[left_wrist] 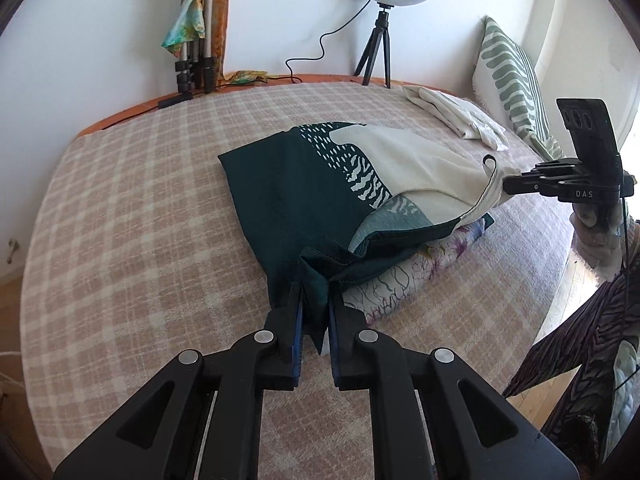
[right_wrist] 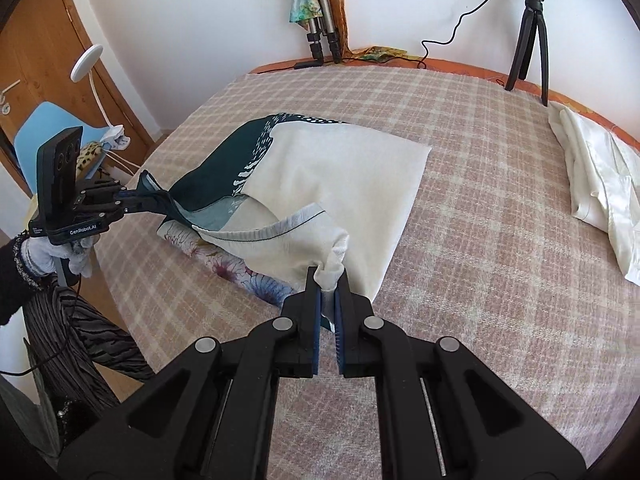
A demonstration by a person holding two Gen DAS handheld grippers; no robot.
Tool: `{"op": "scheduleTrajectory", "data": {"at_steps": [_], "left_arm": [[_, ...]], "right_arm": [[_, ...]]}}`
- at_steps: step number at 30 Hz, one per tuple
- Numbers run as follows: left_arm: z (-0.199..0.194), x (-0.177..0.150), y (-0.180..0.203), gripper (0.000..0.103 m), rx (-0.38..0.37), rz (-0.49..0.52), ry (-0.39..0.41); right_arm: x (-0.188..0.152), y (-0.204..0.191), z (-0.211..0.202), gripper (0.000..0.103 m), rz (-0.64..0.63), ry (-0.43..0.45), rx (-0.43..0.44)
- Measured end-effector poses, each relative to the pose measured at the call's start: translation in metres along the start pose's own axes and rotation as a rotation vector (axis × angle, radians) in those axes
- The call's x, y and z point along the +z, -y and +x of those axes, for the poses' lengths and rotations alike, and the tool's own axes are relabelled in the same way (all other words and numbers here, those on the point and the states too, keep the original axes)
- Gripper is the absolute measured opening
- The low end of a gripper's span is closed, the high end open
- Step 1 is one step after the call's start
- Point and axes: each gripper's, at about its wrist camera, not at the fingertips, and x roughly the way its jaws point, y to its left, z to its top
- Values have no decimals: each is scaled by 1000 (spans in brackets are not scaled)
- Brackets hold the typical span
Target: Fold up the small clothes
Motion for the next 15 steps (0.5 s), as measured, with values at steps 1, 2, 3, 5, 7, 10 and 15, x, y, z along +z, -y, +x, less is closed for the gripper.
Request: {"op": "scheduleTrajectory", "data": {"at_steps": [1,2,3,5,7,10,15], "left_arm": [[-6,-3,1,9,-12,-2,1],[-13,-6,3,9,-28,2,3],[-19,-8,6,9,-44,21,2],[-31,-11,12,9,-29,61,-1],[-41,-10,10,9,-48,54,8],[-49,-3,4,10,-47,35,33],[-26,15,2,10,-12,18,52]], "right_arm": [[-3,0,-3,7,-6,-7,13],[-9,2,-8,8,-3,-6,13],[-12,6,-12,10,12,-7,16],[-19,17,-19,21,84,-7,48],[-24,29,-26,37,178,15,113],[-27,46,-31,58,294,53,175],[-27,56,-11,58,374,4,111]]}}
